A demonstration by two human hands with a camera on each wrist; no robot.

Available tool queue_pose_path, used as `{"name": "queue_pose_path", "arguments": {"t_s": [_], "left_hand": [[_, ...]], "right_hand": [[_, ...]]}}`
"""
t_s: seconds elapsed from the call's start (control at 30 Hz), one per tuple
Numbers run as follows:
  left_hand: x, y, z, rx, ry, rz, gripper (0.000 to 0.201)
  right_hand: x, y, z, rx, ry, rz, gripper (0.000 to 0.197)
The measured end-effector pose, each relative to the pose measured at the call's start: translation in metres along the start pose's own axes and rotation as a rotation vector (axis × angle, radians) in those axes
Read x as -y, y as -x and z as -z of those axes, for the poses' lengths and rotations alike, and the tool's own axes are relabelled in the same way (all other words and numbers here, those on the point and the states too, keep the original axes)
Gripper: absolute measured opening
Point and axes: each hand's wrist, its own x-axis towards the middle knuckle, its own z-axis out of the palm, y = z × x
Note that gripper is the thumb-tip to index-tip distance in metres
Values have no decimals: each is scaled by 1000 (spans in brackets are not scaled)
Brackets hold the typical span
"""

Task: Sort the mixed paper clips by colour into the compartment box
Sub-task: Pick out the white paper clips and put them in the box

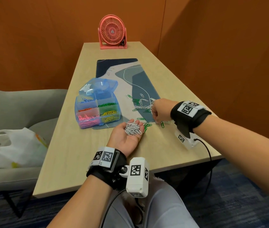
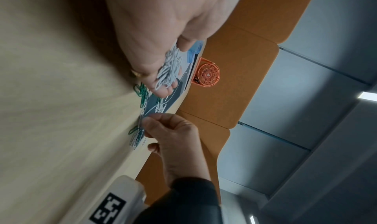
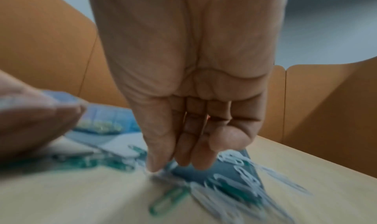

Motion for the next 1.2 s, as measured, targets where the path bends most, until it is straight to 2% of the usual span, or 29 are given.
{"name": "queue_pose_path", "arguments": {"t_s": [0.23,0.47,0.6,0.77,0.9,1.2], "left_hand": [[0,1,0,1,23,3,34],[-3,5,1,-1,31,1,34],[-6,5,1,-9,29,-12,35],[-6,5,2,-10,33,-28,35],[-6,5,1,-14,29,-31,34],[-7,5,2,-10,22,-31,35]], "right_hand": [[-2,-3,-15,45,1,9,15],[-2,-1,-10,-21,-66,40,18],[-1,0,-9,3,-14,72,25],[-4,5,-7,51,6,47,21],[-5,3,-6,9,-7,14,18],[1,-1,-12,53,31,53,8]]}}
